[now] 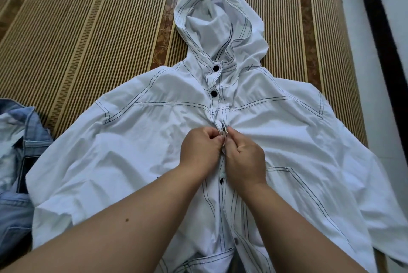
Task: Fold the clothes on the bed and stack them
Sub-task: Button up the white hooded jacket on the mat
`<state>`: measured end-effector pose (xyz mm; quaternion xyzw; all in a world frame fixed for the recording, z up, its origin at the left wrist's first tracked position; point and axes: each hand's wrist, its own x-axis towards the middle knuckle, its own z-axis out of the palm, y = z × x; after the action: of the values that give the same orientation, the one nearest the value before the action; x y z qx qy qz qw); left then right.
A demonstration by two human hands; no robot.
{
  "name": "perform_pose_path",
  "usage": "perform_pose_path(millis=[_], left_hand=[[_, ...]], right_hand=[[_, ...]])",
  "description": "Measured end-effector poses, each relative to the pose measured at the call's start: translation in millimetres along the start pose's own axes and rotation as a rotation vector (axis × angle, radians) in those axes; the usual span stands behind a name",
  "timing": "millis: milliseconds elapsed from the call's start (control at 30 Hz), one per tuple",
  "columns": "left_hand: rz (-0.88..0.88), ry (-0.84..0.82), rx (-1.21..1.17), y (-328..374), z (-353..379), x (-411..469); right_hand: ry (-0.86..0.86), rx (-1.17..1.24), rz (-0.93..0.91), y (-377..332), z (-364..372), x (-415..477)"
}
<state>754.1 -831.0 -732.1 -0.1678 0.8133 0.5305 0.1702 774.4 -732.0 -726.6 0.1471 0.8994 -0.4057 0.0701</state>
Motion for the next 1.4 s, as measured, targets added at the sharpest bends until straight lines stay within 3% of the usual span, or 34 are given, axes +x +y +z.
perform_pose_path(millis=[267, 600, 933, 1167, 1400], left_hand=[[0.036, 0.157, -0.031, 6, -1, -8], [0.123, 0.119, 0.089, 9, -2, -11], [0.207, 0.062, 0.277, 13, -7, -5], [0.183, 0.044, 0.453, 11, -8, 3], [0.127, 0.043, 0.476, 8, -5, 8]], right_hand=[[0.048, 0.029, -0.03, -2, -6, 9], [0.069, -0.024, -0.046, -2, -5, 7], [0.045, -0.134, -0.22, -1, -7, 7], [-0.088, -0.293, -0.245, 0, -4, 19], [-0.171, -0.384, -0.247, -1, -4, 29]])
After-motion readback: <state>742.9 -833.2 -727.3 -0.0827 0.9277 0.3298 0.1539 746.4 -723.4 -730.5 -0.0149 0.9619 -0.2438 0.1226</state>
